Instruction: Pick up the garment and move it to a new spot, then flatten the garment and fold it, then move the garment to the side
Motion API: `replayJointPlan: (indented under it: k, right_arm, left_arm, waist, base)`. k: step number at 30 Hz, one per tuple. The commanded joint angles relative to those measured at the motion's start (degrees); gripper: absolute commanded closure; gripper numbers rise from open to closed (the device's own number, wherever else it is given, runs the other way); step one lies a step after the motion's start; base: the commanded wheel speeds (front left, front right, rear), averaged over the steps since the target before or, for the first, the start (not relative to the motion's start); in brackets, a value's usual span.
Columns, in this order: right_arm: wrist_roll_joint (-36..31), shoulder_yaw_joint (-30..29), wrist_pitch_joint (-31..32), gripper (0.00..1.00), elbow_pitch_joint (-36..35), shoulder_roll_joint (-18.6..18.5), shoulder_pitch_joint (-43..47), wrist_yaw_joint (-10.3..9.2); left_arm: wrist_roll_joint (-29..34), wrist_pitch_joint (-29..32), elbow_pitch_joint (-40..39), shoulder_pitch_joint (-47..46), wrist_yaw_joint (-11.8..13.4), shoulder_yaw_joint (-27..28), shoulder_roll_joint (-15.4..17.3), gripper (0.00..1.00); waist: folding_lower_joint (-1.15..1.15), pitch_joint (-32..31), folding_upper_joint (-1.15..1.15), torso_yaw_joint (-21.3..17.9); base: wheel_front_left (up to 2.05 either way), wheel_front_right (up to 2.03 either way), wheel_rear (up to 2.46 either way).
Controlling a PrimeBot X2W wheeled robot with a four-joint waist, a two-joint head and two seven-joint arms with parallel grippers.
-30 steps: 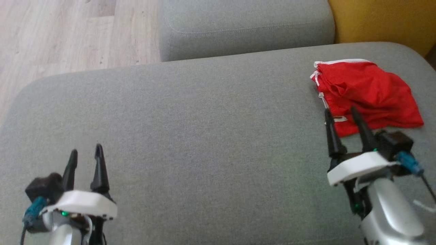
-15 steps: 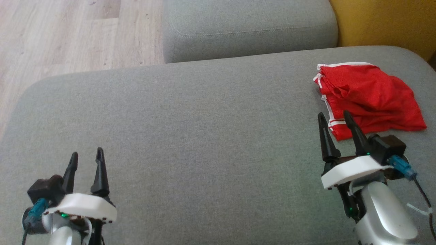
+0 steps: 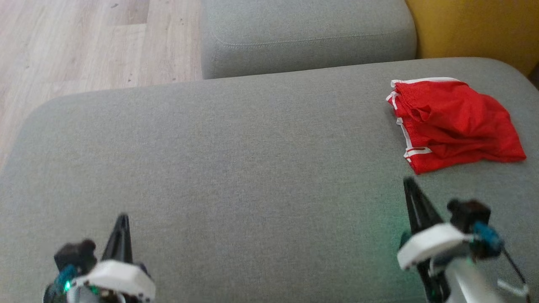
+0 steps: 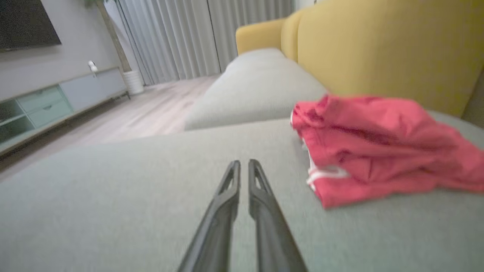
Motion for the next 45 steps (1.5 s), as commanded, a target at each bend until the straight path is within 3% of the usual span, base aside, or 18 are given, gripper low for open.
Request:
replayJointPlan:
  k: [1,45]
  right_arm:
    - [0.76,-0.38,0.31,1.00,-1.00,0.03,-1.34,0.00]
    - [28.91,-5.54,7.64,1.00,-7.57,1.18,1.26,-0.02]
  left_arm:
    - [-0.74,0.36,-0.82,-1.20,-0.03,0.31,0.22,1.00]
    - [-29.99,7.64,-4.06,-2.42,-0.89,1.52,0.15,1.00]
  waist:
    - [0.00,0.03,0.00,0.01]
    - [0.00,1.06,0.00,0.44]
  base:
    - [0.00,0.00,0.00]
    - [0.00,0.00,0.00]
